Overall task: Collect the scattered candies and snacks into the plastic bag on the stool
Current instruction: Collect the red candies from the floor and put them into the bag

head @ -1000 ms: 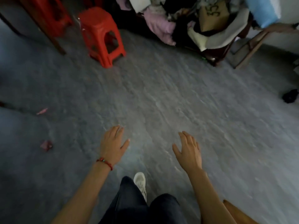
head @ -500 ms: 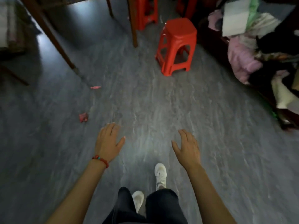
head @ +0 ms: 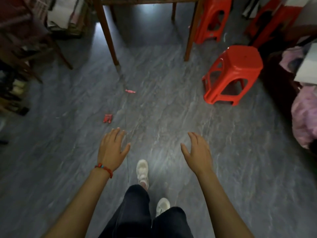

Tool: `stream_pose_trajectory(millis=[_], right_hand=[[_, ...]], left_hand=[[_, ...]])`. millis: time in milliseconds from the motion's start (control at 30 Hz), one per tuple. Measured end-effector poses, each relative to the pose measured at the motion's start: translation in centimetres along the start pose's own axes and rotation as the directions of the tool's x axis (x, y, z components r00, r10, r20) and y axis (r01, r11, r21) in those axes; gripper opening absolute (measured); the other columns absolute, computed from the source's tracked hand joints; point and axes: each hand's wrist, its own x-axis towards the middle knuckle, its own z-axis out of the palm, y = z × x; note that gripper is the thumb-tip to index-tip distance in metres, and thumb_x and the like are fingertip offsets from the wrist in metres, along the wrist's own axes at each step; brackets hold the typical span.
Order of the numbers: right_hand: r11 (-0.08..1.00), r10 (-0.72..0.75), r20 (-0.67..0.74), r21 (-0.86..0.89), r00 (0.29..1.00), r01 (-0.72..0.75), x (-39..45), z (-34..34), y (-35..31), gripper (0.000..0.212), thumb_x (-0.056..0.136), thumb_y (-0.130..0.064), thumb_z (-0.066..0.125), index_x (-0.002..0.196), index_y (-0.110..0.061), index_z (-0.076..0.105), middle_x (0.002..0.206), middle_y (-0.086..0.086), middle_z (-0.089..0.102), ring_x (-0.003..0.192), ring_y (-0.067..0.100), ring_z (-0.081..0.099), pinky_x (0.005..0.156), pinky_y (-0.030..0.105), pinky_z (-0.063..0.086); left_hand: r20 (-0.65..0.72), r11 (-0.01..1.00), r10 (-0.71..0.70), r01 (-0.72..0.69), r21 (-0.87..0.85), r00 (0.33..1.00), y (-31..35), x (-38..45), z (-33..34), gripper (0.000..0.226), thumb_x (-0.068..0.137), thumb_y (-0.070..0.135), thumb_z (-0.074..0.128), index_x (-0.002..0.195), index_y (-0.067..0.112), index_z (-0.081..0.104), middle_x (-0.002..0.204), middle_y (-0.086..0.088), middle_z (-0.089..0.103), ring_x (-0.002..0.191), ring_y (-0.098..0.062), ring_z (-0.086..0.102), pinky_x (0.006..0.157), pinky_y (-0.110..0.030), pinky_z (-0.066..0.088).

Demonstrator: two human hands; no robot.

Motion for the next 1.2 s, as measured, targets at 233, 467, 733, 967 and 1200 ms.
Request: stream_pose_trajectory(millis=[233,467,733,967,1200], right_hand=[[0.998,-0.053,0.019,-0.015,0.998,0.053,11.9,2.1,-3.9,0.059,0.083,-0.041,0.042,0.128,-0.004,0.046,0.132,0.017,0.049,0.122,0.033,0.043,0.1,0.046,0.033],[0.997,-0.083,0.019,0.003,0.996,0.083,24.4,3.7,-10.4,0.057,0.082,-0.038,0.047,0.127,-0.002,0.048,0.13,0.02,0.05,0.121,0.035,0.045,0.099,0.048,0.034],[0.976,-0.214,0.06,-0.018,0.975,0.216,35.6,5.6,-16.3,0.05,0.088,-0.03,0.058,0.129,-0.006,0.045,0.134,0.015,0.048,0.123,0.03,0.042,0.101,0.044,0.032],[0.937,-0.341,0.157,-0.023,0.927,0.348,46.0,8.2,-19.9,0.053,0.088,-0.039,0.049,0.128,-0.005,0.046,0.131,0.018,0.05,0.12,0.033,0.045,0.1,0.049,0.036],[0.887,-0.447,0.26,0.007,0.856,0.462,55.2,11.4,-22.4,0.051,0.083,-0.034,0.051,0.121,0.0,0.051,0.123,0.021,0.055,0.11,0.036,0.052,0.093,0.048,0.041]], left_hand=[[-0.008,0.997,-0.081,0.081,-0.008,0.997,-4.7,10.1,-0.8,0.062,0.081,0.044,0.037,0.116,-0.003,0.057,0.119,-0.026,0.056,0.11,-0.041,0.052,0.09,-0.053,0.04],[-0.059,0.992,-0.121,0.119,-0.036,0.991,-10.4,20.7,-4.1,0.057,0.082,0.041,0.04,0.111,-0.004,0.059,0.115,-0.026,0.058,0.107,-0.04,0.054,0.09,-0.052,0.041],[-0.099,0.97,-0.242,0.237,-0.062,0.965,-15.6,28.4,-6.1,0.056,0.081,0.041,0.042,0.112,-0.003,0.057,0.111,-0.025,0.06,0.104,-0.036,0.053,0.089,-0.049,0.041],[-0.074,0.915,-0.402,0.397,-0.077,0.913,-19.1,33.7,-5.7,0.059,0.082,0.043,0.04,0.112,-0.005,0.057,0.113,-0.027,0.058,0.105,-0.042,0.054,0.089,-0.052,0.041],[-0.052,0.839,-0.543,0.538,-0.085,0.838,-21.8,38.5,-4.5,0.076,0.09,0.059,0.022,0.116,-0.005,0.055,0.117,-0.028,0.056,0.108,-0.042,0.052,0.095,-0.054,0.037]])
